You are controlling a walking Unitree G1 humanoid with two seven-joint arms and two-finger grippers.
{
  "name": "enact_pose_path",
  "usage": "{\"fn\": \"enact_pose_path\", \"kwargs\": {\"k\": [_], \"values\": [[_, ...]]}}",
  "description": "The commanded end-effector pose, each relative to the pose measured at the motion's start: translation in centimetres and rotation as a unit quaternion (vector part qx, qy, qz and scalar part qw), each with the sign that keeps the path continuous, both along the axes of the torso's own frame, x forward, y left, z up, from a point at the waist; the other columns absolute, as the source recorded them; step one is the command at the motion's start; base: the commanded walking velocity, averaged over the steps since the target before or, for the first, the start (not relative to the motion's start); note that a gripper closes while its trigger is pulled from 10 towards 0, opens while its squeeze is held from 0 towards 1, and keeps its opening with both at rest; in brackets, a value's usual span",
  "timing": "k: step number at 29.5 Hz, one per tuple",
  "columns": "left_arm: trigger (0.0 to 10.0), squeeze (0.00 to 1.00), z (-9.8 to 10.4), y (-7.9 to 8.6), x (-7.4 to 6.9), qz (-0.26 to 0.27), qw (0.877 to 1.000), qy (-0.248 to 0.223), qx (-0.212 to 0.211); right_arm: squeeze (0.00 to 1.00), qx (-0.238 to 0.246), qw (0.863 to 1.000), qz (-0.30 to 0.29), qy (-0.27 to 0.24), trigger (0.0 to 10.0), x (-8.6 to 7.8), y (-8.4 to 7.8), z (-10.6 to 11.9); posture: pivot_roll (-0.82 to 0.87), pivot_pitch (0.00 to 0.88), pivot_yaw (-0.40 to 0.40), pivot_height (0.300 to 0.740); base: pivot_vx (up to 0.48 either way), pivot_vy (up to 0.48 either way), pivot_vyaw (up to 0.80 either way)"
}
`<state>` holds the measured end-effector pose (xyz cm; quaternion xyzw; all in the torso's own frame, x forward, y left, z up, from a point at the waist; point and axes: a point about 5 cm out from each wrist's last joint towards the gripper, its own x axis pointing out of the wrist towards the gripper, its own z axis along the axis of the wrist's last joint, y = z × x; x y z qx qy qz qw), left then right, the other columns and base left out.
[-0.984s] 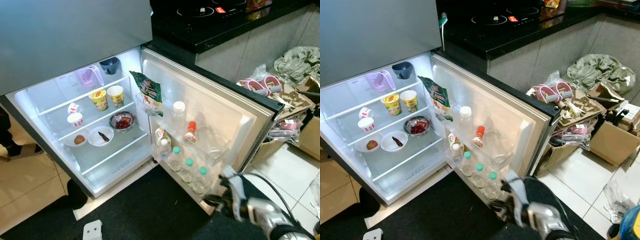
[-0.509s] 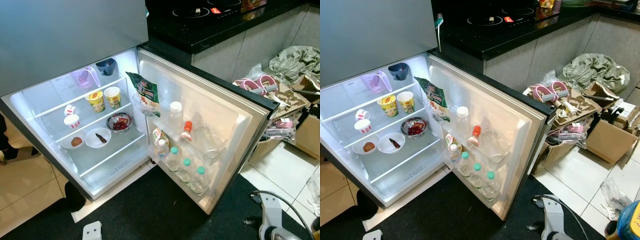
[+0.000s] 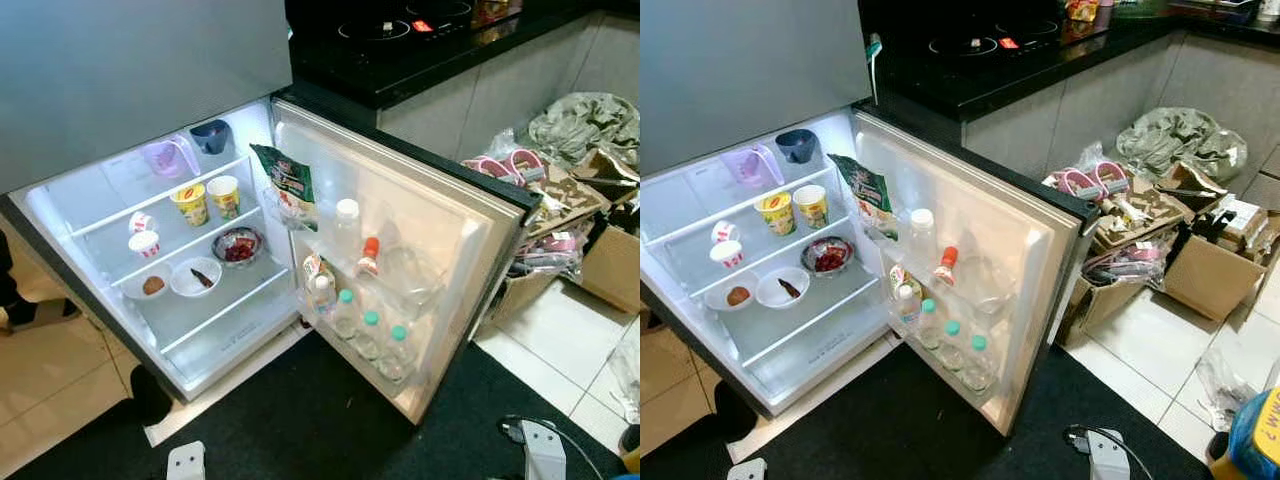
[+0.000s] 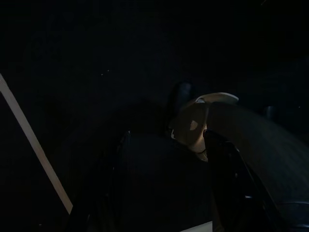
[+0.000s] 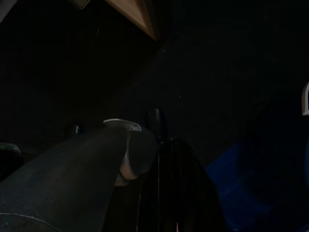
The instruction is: Restocking fridge
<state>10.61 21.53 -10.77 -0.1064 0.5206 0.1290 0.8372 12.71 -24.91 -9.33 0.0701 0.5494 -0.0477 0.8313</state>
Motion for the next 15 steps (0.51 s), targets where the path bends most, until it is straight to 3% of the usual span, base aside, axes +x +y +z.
{"fn": "enact_pose_path", "kwargs": {"k": [1,5,15], "values": [[10.0,0.0,-0.24,-0.18,-0.72,-0.005,1.0,0.017,0.0,0.0,0.004,1.0,-0.004,0.005,10.0,-0.19,0.36,-0.17,-0.07,0.0,0.021,0.74,-0.33,0.0,0.0],[10.0,0.0,-0.25,-0.14,-0.77,-0.005,1.0,0.017,0.001,0.0,0.003,1.0,-0.003,0.006,10.0,-0.21,0.41,-0.2,-0.07,0.0,0.021,0.74,-0.334,0.0,0.0],[10.0,0.0,-0.25,-0.14,-0.81,-0.002,1.0,0.015,-0.007,0.0,0.001,1.0,-0.001,0.004,10.0,-0.04,0.39,-0.14,-0.07,0.0,0.02,0.74,0.0,0.0,0.0]]}}
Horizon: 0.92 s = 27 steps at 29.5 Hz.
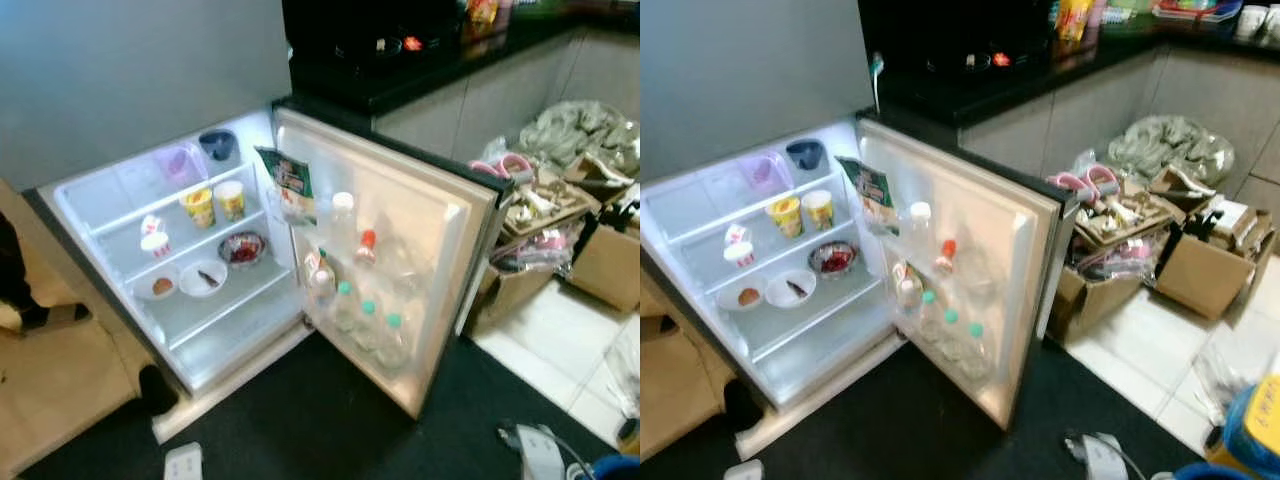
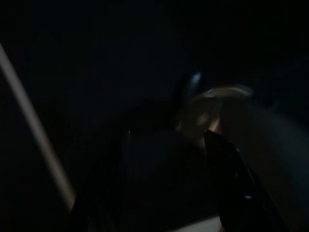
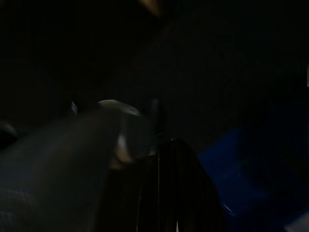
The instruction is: Restocking fridge
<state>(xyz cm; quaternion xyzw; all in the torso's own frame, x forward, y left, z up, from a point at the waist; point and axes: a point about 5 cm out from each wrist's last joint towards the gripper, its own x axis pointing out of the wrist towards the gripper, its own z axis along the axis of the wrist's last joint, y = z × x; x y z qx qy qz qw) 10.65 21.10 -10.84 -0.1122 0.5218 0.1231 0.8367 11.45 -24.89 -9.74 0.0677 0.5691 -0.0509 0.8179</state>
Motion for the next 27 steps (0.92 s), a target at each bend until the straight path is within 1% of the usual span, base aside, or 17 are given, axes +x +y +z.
{"fn": "enact_pose_path", "kwargs": {"k": [1,12,14,16,18,20,23,26,27], "values": [[10.0,0.0,-0.2,0.3,-0.8,0.0,1.0,0.016,0.001,0.0,0.003,1.0,-0.001,-0.02,10.0,1.2,0.4,0.3,-0.07,0.0,0.02,0.74,0.0,0.0,0.0],[10.0,0.0,-0.2,0.4,-1.0,-0.001,1.0,0.017,-0.002,0.0,0.0,1.0,-0.008,-0.022,10.0,1.2,0.2,0.3,-0.07,0.0,0.022,0.74,0.0,0.0,0.0],[10.0,0.0,-0.2,0.4,-1.0,-0.011,1.0,0.019,-0.002,0.0,-0.004,1.0,-0.008,-0.025,10.0,1.4,0.0,0.4,-0.07,0.0,0.022,0.74,0.0,-0.48,0.0],[10.0,0.0,-0.2,0.5,-1.1,-0.006,1.0,0.02,-0.001,0.0,-0.009,0.999,-0.01,-0.029,10.0,1.6,-0.2,0.5,-0.07,0.0,0.022,0.74,0.0,-0.48,0.0],[10.0,0.0,-0.2,0.5,-1.1,-0.001,1.0,0.02,0.002,0.0,-0.02,0.999,-0.018,-0.039,10.0,2.0,-0.6,0.8,-0.07,0.0,0.022,0.74,0.0,-0.48,0.0],[10.0,0.0,-0.2,0.5,-1.1,0.003,1.0,0.02,0.002,0.0,-0.027,0.998,-0.025,-0.046,10.0,2.3,-0.9,1.0,-0.07,0.0,0.021,0.74,0.0,0.0,0.0],[10.0,0.0,-0.2,0.5,-1.2,0.004,1.0,0.02,0.003,0.0,-0.051,0.995,-0.054,-0.07,10.0,3.2,-2.0,1.6,-0.07,0.0,0.021,0.74,0.0,0.0,0.0],[10.0,0.0,-0.2,0.5,-1.2,0.004,1.0,0.02,0.002,0.0,-0.064,0.99,-0.084,-0.096,10.0,4.1,-3.1,2.4,-0.07,0.0,0.021,0.74,0.0,0.0,0.0],[10.0,0.0,-0.2,0.5,-1.2,0.004,1.0,0.02,0.002,0.0,-0.064,0.99,-0.084,-0.096,10.0,4.1,-3.1,2.4,-0.07,0.0,0.021,0.74,0.0,0.0,0.0]]}}
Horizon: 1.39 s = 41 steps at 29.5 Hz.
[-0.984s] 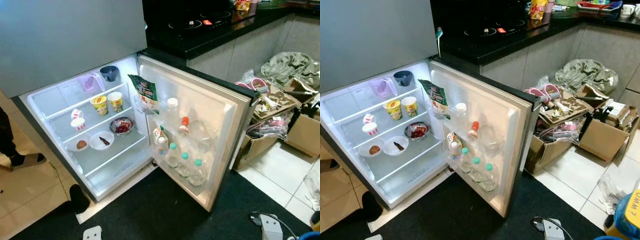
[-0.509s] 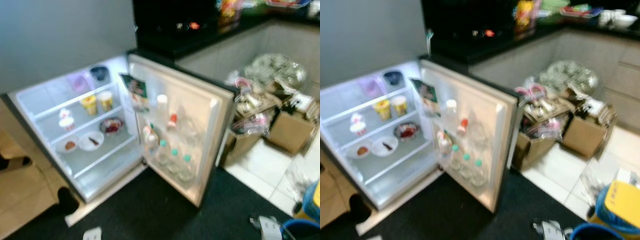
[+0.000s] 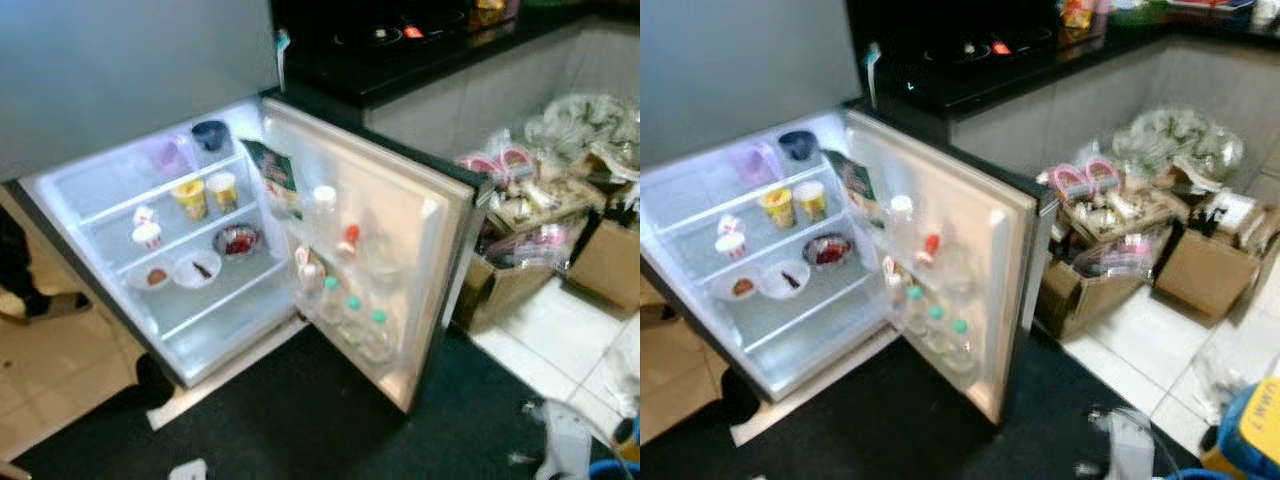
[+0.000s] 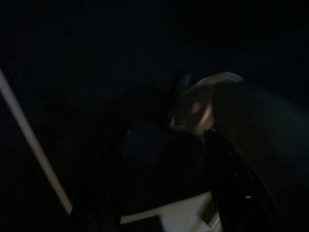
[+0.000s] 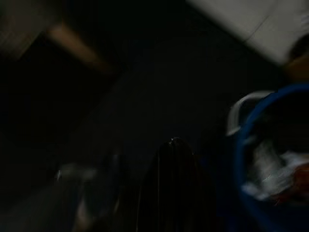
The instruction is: Restocking fridge
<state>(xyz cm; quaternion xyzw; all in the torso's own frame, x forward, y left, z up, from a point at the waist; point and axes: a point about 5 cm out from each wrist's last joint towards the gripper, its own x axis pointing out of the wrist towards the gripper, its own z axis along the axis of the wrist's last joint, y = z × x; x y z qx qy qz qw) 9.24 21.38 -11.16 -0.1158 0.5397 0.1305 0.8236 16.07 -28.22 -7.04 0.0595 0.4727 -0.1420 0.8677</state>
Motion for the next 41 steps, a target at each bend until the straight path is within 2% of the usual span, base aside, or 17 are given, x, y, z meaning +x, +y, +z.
{"fn": "enact_pose_path", "kwargs": {"k": [1,3,7,11,13,16,21,22,23,24,25,27,28,30,34,38,41], "values": [[10.0,0.0,0.1,0.3,0.2,-0.004,1.0,-0.001,0.005,0.0,0.008,0.998,-0.039,-0.042,10.0,1.0,-0.7,0.8,-0.07,0.0,0.023,0.74,0.0,0.0,0.0],[10.0,0.0,0.1,0.3,0.2,-0.003,1.0,-0.001,0.005,0.0,0.01,0.997,-0.048,-0.06,10.0,1.6,-1.0,1.2,-0.07,0.0,0.023,0.74,0.0,0.0,0.0],[10.0,0.0,0.1,0.3,0.1,-0.004,1.0,0.0,0.006,0.0,0.018,0.989,-0.051,-0.14,10.0,5.0,-2.0,3.7,-0.07,0.0,0.023,0.74,0.0,0.0,0.0],[10.0,0.0,0.1,0.3,0.1,-0.004,1.0,-0.001,0.005,0.0,0.018,0.983,-0.06,-0.175,10.0,6.3,-2.6,5.0,-0.07,0.0,0.023,0.74,0.0,0.0,0.0],[10.0,0.0,0.1,0.3,0.1,-0.004,1.0,-0.001,0.004,0.0,0.003,0.97,-0.088,-0.228,10.0,8.2,-4.0,7.2,-0.07,0.0,0.022,0.74,0.0,0.0,0.0],[10.0,0.0,0.1,0.2,0.1,-0.002,1.0,-0.002,0.003,0.0,0.01,0.962,-0.093,-0.255,10.0,9.2,-4.4,8.4,-0.07,0.0,0.022,0.74,0.0,0.0,0.0],[10.0,0.0,0.1,0.2,0.1,0.0,1.0,-0.003,0.002,0.0,0.021,0.978,-0.011,-0.205,10.0,9.3,-2.9,7.5,-0.07,0.0,0.018,0.74,0.0,0.0,0.0],[10.0,0.0,0.1,0.2,0.0,0.003,1.0,-0.004,0.003,0.0,0.061,0.981,0.071,-0.17,10.0,8.8,-1.0,6.3,-0.07,0.0,0.017,0.74,0.0,0.0,0.0],[10.0,0.0,0.1,0.2,0.0,0.004,1.0,-0.004,0.003,0.0,0.084,0.978,0.11,-0.153,10.0,8.5,-0.1,5.7,-0.07,0.0,0.017,0.74,0.0,0.0,0.0],[10.0,0.0,0.1,0.2,0.0,0.004,1.0,-0.004,0.003,0.0,0.084,0.978,0.11,-0.153,10.0,8.5,-0.1,5.7,-0.07,0.0,0.017,0.74,0.0,0.0,0.0],[10.0,0.0,0.0,0.2,0.0,0.006,1.0,-0.004,0.003,0.0,0.12,0.968,0.177,-0.131,10.0,7.8,1.5,4.9,-0.07,0.0,0.017,0.74,0.0,0.0,0.0],[10.0,0.0,0.0,0.2,0.0,0.005,1.0,-0.003,0.004,0.0,0.162,0.951,0.236,-0.118,10.0,7.2,3.1,4.2,-0.07,0.0,0.018,0.74,0.0,0.0,0.0],[10.0,0.0,0.0,0.2,0.0,0.005,1.0,-0.003,0.004,0.0,0.162,0.951,0.236,-0.118,10.0,7.2,3.1,4.2,-0.07,0.0,0.018,0.74,0.0,0.0,0.0],[10.0,0.0,0.0,0.2,-0.1,0.004,1.0,-0.001,0.007,0.0,0.201,0.934,0.274,-0.112,10.0,6.8,4.5,3.8,-0.07,0.0,0.018,0.74,0.0,0.0,0.0],[10.0,0.0,0.0,0.3,-0.1,0.003,1.0,0.001,0.009,0.0,0.201,0.927,0.304,-0.093,10.0,6.4,5.7,3.2,-0.07,0.0,0.02,0.74,0.0,0.0,0.0],[10.0,0.0,0.1,0.3,0.0,0.005,1.0,0.0,0.01,0.0,0.173,0.923,0.338,-0.069,10.0,6.2,7.9,2.3,-0.07,0.0,0.02,0.74,0.0,0.0,0.0],[10.0,0.0,0.1,0.3,0.0,0.004,1.0,0.0,0.01,0.0,0.094,0.928,0.361,-0.002,10.0,4.7,8.5,0.7,-0.07,0.0,0.015,0.74,0.0,0.0,0.0]]}}
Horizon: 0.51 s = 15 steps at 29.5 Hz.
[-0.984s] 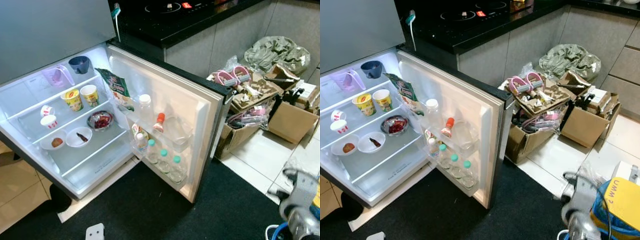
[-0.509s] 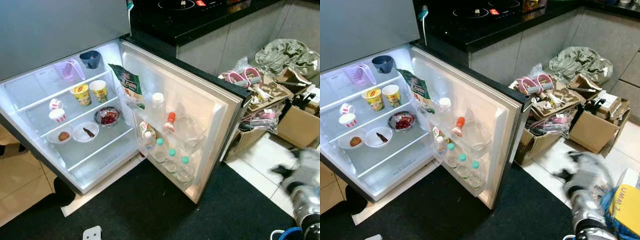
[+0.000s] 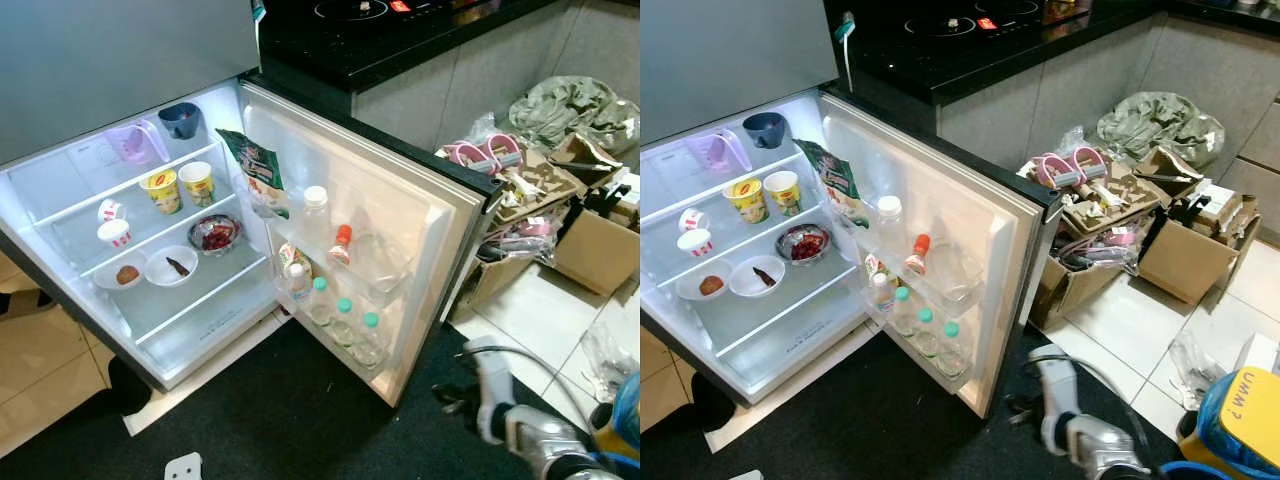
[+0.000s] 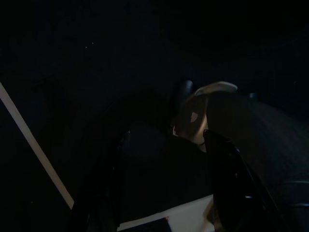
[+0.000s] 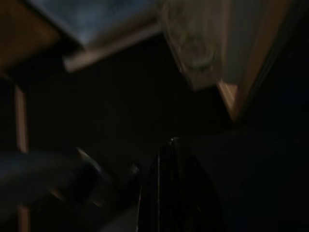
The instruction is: Restocking fridge
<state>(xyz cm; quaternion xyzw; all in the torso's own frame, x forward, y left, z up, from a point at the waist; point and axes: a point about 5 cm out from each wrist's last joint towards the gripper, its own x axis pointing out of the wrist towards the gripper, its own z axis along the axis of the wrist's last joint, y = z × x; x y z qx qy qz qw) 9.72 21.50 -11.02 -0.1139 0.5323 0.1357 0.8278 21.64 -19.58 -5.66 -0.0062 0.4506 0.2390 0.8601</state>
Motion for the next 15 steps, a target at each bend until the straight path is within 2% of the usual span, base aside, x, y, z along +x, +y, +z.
{"fn": "enact_pose_path", "kwargs": {"k": [1,2,3,7,8,10,15], "values": [[10.0,0.0,-0.1,0.1,-0.4,0.0,1.0,0.006,0.004,0.0,-0.054,0.998,0.002,0.024,10.0,-1.5,-0.2,-1.1,-0.07,0.0,0.015,0.74,0.0,0.0,0.0],[10.0,0.0,-0.1,0.0,-0.3,0.004,1.0,0.002,0.001,0.0,-0.067,0.997,-0.013,0.036,10.0,-2.2,-0.3,-1.6,-0.06,0.0,0.011,0.74,0.0,0.0,0.0],[10.0,0.0,-0.1,0.0,-0.3,0.004,1.0,0.002,0.001,0.0,-0.067,0.997,-0.013,0.036,10.0,-2.2,-0.3,-1.6,-0.06,0.0,0.011,0.74,0.0,0.0,0.0],[10.0,0.0,0.0,-0.1,0.0,0.002,1.0,-0.005,0.001,0.0,-0.119,0.983,-0.098,0.097,10.0,-6.4,-2.0,-3.5,-0.05,0.0,0.006,0.74,0.0,0.0,0.0],[10.0,0.0,0.0,-0.1,0.0,0.002,1.0,-0.005,0.001,0.0,-0.119,0.983,-0.098,0.097,10.0,-6.4,-2.0,-3.5,-0.05,0.0,0.006,0.74,0.0,0.0,0.0],[10.0,0.0,0.0,-0.1,0.0,0.001,1.0,-0.003,0.004,0.0,-0.13,0.976,-0.129,0.121,10.0,-8.2,-2.7,-4.1,-0.06,0.0,0.013,0.74,0.0,0.0,-0.32],[10.0,0.0,0.0,0.1,0.0,0.002,1.0,-0.002,0.006,0.0,-0.135,0.973,-0.136,0.132,10.0,-9.2,-3.0,-4.4,-0.06,0.0,0.017,0.74,0.0,0.0,-0.75]]}}
